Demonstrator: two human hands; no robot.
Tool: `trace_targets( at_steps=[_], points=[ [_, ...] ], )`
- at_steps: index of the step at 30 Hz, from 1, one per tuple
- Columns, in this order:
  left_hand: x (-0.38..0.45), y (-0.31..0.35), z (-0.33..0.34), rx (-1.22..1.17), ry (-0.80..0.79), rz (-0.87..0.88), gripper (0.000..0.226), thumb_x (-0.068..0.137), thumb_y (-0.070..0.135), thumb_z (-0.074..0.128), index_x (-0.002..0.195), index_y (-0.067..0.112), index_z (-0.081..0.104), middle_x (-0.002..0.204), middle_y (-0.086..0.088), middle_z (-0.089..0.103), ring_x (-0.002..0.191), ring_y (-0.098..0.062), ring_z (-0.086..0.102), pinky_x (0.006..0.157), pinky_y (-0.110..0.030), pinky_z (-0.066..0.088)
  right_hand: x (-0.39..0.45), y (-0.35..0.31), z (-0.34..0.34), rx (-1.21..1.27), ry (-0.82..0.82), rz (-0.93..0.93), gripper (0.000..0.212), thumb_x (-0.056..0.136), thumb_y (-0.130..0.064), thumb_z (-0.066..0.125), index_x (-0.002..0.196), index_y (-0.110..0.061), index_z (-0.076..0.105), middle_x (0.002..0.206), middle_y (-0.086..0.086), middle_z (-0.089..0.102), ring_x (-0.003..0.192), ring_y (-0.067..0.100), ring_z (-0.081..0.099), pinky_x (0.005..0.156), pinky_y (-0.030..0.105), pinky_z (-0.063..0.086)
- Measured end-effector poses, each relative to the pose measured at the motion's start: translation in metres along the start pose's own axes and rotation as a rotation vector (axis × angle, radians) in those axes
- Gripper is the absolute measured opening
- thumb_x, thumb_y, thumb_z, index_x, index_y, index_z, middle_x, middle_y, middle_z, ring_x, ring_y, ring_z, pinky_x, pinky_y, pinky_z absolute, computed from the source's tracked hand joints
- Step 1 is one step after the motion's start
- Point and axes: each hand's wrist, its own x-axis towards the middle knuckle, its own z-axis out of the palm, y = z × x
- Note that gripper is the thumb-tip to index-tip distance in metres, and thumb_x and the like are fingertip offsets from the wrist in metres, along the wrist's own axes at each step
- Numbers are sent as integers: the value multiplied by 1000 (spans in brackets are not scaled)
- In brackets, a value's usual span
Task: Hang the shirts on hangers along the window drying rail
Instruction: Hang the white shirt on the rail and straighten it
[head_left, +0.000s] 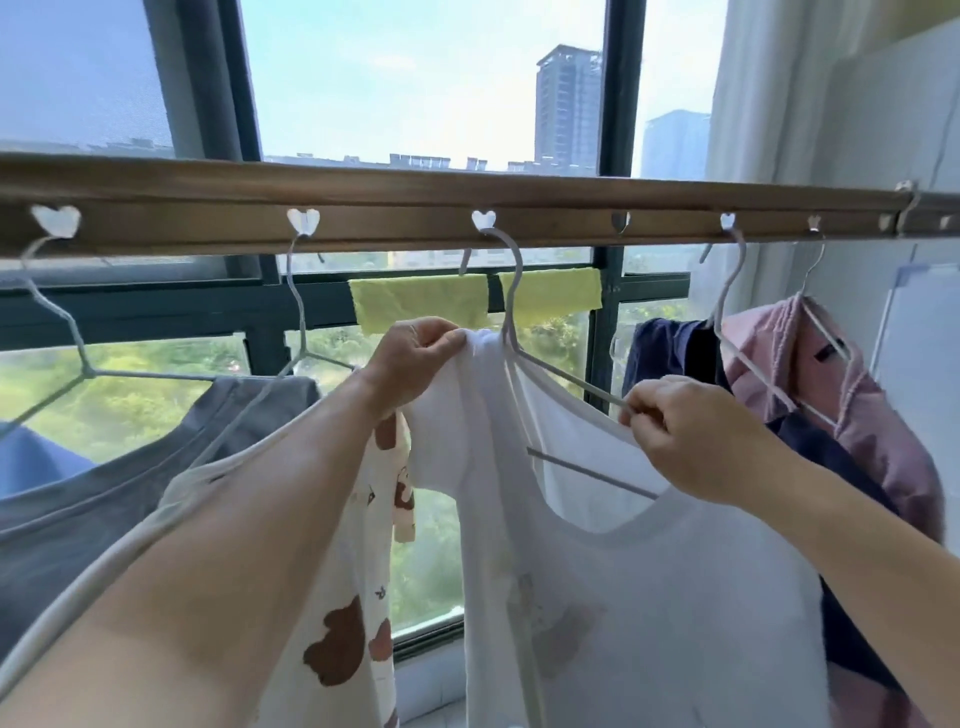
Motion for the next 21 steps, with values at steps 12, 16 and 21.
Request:
trace_targets(
  at_steps=[12, 16, 21],
  points=[
    [34, -2, 28, 56, -50, 75, 20, 96, 26, 47, 88, 13, 59, 65, 6, 46, 59, -9, 40, 53, -19, 35, 24, -30, 9, -51, 273, 6, 24, 95, -28, 47, 102, -21, 68, 74, -1, 68, 70, 21, 60, 67, 33, 51],
    [53, -4, 31, 82, 38, -3, 18, 98, 25, 40, 94, 13, 53, 83, 0, 53, 79, -18, 48, 71, -28, 37, 19, -27, 3, -52, 317, 40, 23, 94, -28, 50, 102, -20, 70, 87, 2, 74, 79, 25, 65, 74, 36, 53],
    [73, -20, 28, 304, 65, -56, 20, 98, 22, 39, 95, 8, 53, 107, -18, 60, 100, -33, 53, 81, -33, 38, 13, -26, -1, -70, 347, 80, 23, 93, -28, 53, 105, -20, 70, 88, 3, 74, 84, 27, 67, 71, 28, 47]
  ],
)
